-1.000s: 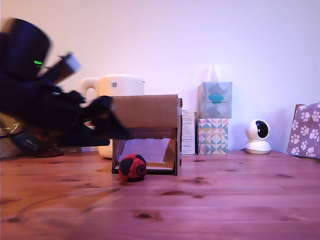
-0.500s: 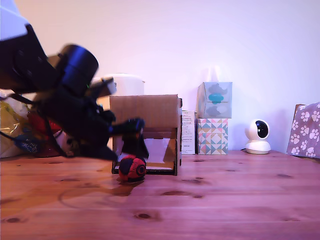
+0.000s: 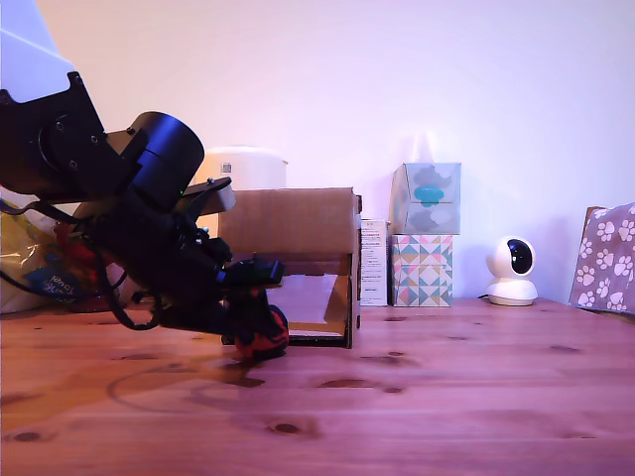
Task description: Drop the footbag into the cardboard dice tower
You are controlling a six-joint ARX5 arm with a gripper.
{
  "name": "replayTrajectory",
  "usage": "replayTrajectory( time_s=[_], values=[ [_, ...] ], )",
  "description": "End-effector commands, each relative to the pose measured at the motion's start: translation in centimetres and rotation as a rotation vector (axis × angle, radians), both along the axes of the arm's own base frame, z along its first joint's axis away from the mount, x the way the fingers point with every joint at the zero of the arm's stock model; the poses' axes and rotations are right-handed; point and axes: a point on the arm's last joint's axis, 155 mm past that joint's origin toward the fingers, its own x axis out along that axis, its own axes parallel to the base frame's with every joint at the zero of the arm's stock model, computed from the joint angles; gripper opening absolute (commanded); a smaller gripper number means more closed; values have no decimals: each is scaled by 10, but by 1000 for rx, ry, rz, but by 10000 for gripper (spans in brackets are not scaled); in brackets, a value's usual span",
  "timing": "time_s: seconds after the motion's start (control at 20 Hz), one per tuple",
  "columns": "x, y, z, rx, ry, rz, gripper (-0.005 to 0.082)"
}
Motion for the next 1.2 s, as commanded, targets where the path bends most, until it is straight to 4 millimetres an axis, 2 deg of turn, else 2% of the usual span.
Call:
replayTrajectory(
  time_s=[0.0,0.15,0.25,0.75,0.9,1.05,1.15],
  values=[
    [1,-3,-5,3,2,-10,123],
    [-10,-5,-2,1,42,-41,108],
    [-21,-4,9,2,75,-61,109],
    [-69,18,116,-13,39,-85,109],
    [-65,16,159,-73,-87,-86,109],
    [-47,7,208,-159,-284,-86,109],
    [-35,4,233,-206,-396,-72,109]
  ],
)
